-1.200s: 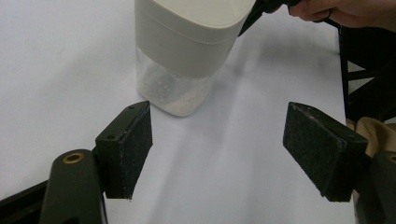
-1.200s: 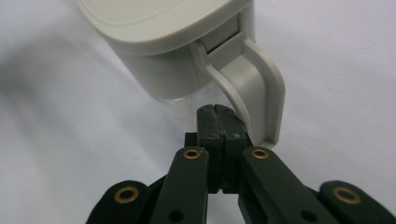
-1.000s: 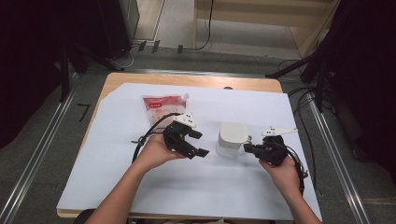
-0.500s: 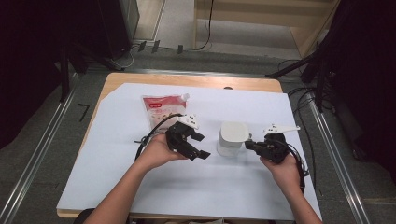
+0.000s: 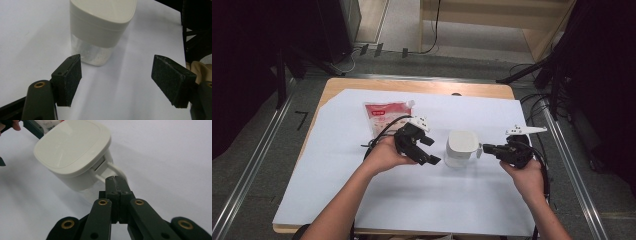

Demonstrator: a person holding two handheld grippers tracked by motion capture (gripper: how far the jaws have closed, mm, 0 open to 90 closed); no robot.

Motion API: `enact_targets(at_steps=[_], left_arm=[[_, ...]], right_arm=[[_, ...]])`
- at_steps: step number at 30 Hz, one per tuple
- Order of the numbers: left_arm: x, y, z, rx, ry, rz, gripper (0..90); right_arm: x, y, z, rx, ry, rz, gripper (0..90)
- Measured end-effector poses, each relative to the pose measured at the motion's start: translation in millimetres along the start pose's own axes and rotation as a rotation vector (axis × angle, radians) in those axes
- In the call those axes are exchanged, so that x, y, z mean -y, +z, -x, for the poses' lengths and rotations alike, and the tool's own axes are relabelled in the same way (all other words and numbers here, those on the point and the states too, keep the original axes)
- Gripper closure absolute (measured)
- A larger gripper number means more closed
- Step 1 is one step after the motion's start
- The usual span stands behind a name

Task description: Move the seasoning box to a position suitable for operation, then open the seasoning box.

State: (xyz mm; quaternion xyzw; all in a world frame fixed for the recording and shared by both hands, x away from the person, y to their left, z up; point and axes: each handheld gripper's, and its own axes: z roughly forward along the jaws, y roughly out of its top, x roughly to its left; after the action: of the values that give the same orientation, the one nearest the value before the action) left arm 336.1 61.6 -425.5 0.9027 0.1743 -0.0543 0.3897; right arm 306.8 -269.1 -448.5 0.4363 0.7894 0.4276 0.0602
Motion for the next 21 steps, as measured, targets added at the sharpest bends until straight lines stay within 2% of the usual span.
enact_targets(at_steps=[2,3,7,13,21], left_arm=[[-4.9,-0.3,-1.9,0.008,0.004,-0.008,25.2],[-7.8,0.8,-3.8,0.027,-0.007,-0.01,25.2],[-12.9,2.7,-8.8,0.032,-0.006,-0.034,25.2],[-19.1,4.2,-17.3,0.024,-0.001,0.005,25.1],[-20.9,14.3,-21.3,0.023,0.009,0.008,20.2]], right_arm=[[-1.6,-0.2,1.5,0.005,-0.001,-0.003,90.0],[-4.8,-0.1,4.8,0.006,0.004,-0.001,90.0],[-6.7,1.2,7.6,0.005,0.014,-0.001,90.0],[-5.9,3.7,6.0,0.003,0.011,-0.002,90.0],[-4.2,8.7,3.8,0.006,0.005,-0.01,90.0]])
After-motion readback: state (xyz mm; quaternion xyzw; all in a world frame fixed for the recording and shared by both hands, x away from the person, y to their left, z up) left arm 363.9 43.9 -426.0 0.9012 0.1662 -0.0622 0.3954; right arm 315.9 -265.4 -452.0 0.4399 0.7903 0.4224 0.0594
